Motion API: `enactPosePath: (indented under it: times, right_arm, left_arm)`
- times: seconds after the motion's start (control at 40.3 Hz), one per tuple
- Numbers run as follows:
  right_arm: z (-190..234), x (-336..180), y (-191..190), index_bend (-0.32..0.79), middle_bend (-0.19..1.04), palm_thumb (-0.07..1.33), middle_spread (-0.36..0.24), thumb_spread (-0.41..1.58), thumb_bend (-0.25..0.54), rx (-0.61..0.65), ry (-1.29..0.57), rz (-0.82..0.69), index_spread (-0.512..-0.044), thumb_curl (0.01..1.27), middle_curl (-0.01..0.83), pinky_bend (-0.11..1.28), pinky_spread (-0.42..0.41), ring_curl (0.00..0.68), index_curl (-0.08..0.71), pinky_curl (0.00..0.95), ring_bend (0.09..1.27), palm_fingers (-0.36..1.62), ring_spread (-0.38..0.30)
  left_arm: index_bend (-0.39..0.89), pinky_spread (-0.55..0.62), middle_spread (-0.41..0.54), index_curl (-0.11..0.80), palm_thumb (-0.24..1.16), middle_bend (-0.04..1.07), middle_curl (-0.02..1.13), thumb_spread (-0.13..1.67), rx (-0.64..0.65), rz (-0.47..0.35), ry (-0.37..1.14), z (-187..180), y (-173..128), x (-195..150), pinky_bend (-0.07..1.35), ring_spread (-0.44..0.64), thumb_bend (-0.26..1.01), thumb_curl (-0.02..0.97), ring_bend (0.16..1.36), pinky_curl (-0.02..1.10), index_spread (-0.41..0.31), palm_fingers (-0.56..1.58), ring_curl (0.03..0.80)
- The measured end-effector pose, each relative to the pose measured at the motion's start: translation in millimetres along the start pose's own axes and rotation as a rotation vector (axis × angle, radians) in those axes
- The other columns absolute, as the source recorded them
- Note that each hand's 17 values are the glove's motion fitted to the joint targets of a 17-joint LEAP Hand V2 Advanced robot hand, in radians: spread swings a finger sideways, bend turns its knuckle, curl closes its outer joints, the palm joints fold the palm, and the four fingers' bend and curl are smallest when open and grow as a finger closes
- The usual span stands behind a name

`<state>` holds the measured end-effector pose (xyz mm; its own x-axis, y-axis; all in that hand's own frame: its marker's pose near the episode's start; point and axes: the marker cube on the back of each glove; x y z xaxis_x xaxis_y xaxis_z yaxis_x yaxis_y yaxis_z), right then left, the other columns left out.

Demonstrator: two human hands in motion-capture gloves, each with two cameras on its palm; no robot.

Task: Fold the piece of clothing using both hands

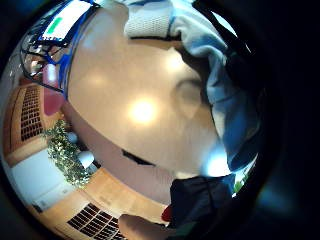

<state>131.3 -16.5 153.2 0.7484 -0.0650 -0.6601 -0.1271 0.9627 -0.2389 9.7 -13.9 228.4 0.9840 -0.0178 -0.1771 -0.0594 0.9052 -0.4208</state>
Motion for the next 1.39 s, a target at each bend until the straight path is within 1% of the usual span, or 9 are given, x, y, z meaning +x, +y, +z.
enactPosePath:
  times: [0.199,0.347,0.521,0.62,0.819,0.968,1.092,1.241,1.39]
  right_arm:
    - [-24,12,49,0.18,0.32,1.0,-0.251,0.46,-0.028,-0.075,-0.116,-0.123,-0.295,0.65,0.492,0.52,-0.366,0.437,0.411,0.37,0.52,1.29,-0.281]
    - [-94,26,62,0.2,0.34,1.0,-0.249,0.38,-0.028,0.018,-0.087,-0.103,-0.298,0.68,0.507,0.52,-0.36,0.444,0.442,0.373,0.5,1.3,-0.279]
    - [-149,38,6,0.22,0.35,1.0,-0.246,0.32,-0.028,0.07,0.0,0.031,-0.3,0.71,0.519,0.51,-0.359,0.452,0.473,0.375,0.5,1.3,-0.28]
    - [-141,37,-45,0.22,0.36,1.0,-0.25,0.29,-0.031,0.041,0.017,0.091,-0.301,0.72,0.523,0.5,-0.36,0.458,0.486,0.375,0.5,1.3,-0.274]
    - [-132,23,-81,0.21,0.35,0.99,-0.25,0.28,-0.031,0.136,0.045,0.21,-0.306,0.74,0.526,0.51,-0.361,0.463,0.504,0.379,0.5,1.28,-0.271]
    - [-118,23,-101,0.17,0.31,0.99,-0.248,0.31,-0.035,0.29,-0.061,0.281,-0.301,0.74,0.514,0.5,-0.351,0.462,0.502,0.378,0.48,1.18,-0.269]
    - [-119,32,-80,0.1,0.22,0.96,-0.236,0.51,-0.03,0.302,-0.138,0.358,-0.291,0.72,0.491,0.55,-0.311,0.45,0.457,0.386,0.45,1.07,-0.26]
    - [-104,43,-56,0.1,0.22,0.87,-0.211,0.74,-0.043,0.078,-0.256,0.451,-0.279,0.68,0.489,0.49,-0.239,0.437,0.418,0.374,0.42,1.05,-0.226]
    - [-62,43,-42,-0.01,0.16,0.76,-0.128,0.95,-0.039,-0.129,-0.339,0.567,-0.241,0.62,0.462,0.57,-0.179,0.45,0.34,0.403,0.44,0.81,-0.164]
  left_arm:
    - [0.3,-0.14,-0.212,0.499,0.8,0.45,0.53,0.98,-0.233,0.157,0.143,-25,53,-1,0.13,-0.19,0.02,0.504,0.28,0.32,-0.239,1.03,0.334]
    - [0.31,-0.14,-0.221,0.518,0.83,0.45,0.55,0.88,-0.142,0.192,0.066,-84,75,10,0.13,-0.21,0.0,0.56,0.29,0.31,-0.248,1.05,0.358]
    - [0.31,-0.14,-0.228,0.539,0.83,0.44,0.57,0.81,0.067,0.018,-0.103,-139,16,10,0.14,-0.22,-0.02,0.607,0.28,0.31,-0.255,1.05,0.377]
    - [0.31,-0.14,-0.239,0.55,0.83,0.44,0.58,0.8,0.012,-0.09,-0.111,-137,-35,0,0.14,-0.23,-0.02,0.626,0.26,0.3,-0.258,1.04,0.382]
    - [0.31,-0.11,-0.246,0.567,0.81,0.46,0.61,0.8,-0.073,-0.308,-0.084,-121,-65,-5,0.12,-0.22,-0.02,0.655,0.25,0.29,-0.261,0.99,0.393]
    - [0.14,-0.09,-0.227,0.523,0.65,0.32,0.58,0.97,0.142,-0.32,-0.165,-119,-84,-19,0.2,-0.2,-0.08,0.582,0.33,0.31,-0.219,0.83,0.42]
    - [0.12,-0.07,-0.197,0.481,0.53,0.21,0.54,1.06,0.266,-0.281,-0.144,-132,-66,-19,0.22,-0.17,-0.06,0.509,0.36,0.33,-0.189,0.77,0.427]
    - [0.15,-0.04,-0.155,0.458,0.44,0.15,0.49,1.15,0.251,-0.194,-0.064,-121,-36,-7,0.22,-0.12,-0.04,0.442,0.36,0.34,-0.172,0.71,0.42]
    - [0.2,0.01,-0.096,0.463,0.36,0.12,0.45,1.21,0.192,-0.158,-0.053,-83,-16,2,0.18,-0.05,-0.04,0.388,0.35,0.35,-0.159,0.62,0.416]
